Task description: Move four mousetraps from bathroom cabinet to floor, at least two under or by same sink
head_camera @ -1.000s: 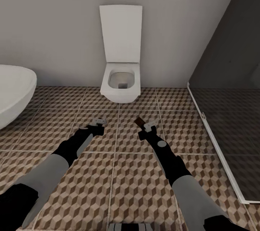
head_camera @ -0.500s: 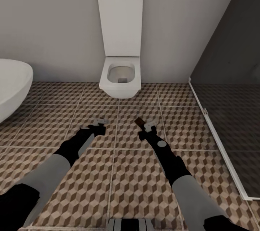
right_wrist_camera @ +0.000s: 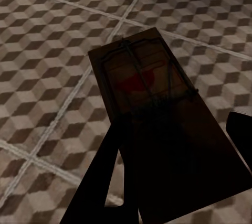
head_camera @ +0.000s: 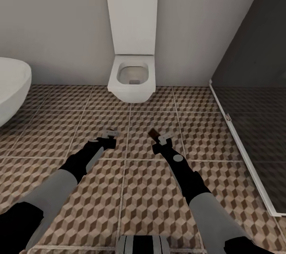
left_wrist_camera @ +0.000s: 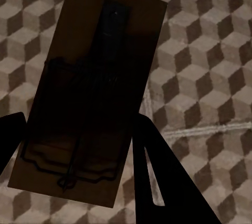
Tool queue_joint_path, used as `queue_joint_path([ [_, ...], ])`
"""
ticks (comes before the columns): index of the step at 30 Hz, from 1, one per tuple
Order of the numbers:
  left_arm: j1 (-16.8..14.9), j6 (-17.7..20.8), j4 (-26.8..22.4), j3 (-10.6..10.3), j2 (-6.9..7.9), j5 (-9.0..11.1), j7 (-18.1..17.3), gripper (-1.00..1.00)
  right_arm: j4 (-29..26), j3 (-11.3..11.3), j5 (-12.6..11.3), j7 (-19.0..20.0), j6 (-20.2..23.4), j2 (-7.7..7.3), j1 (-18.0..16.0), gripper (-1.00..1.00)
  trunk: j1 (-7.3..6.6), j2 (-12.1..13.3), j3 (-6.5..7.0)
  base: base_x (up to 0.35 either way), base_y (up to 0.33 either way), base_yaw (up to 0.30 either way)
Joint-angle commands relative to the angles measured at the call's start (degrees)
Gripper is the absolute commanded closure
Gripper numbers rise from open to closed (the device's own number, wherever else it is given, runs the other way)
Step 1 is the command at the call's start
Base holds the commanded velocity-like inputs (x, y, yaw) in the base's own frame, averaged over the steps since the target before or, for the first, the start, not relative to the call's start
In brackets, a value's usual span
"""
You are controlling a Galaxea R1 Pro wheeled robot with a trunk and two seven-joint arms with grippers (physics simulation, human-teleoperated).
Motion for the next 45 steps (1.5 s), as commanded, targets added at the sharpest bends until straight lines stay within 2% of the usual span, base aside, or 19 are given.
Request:
queue_joint_path([
  [1, 0.0, 0.2, -0.1, -0.4, 0.09, 0.6, 0.4, 1.00, -0.1, 0.0, 0.6, 0.0, 0.3, 0.02, 0.0, 1.00, 0.21, -0.4, -0.31, 0.000, 0.000, 0.000],
  [35, 0.0, 0.2, -0.2, -0.4, 0.09, 0.6, 0.4, 1.00, -0.1, 0.0, 0.6, 0.0, 0.3, 0.02, 0.0, 1.00, 7.68, -14.1, -9.50, 0.000, 0.000, 0.000],
  [45, 0.0, 0.2, -0.2, -0.4, 0.09, 0.6, 0.4, 1.00, -0.1, 0.0, 0.6, 0.0, 0.3, 0.02, 0.0, 1.00, 7.94, -14.2, -12.62, 0.000, 0.000, 0.000],
])
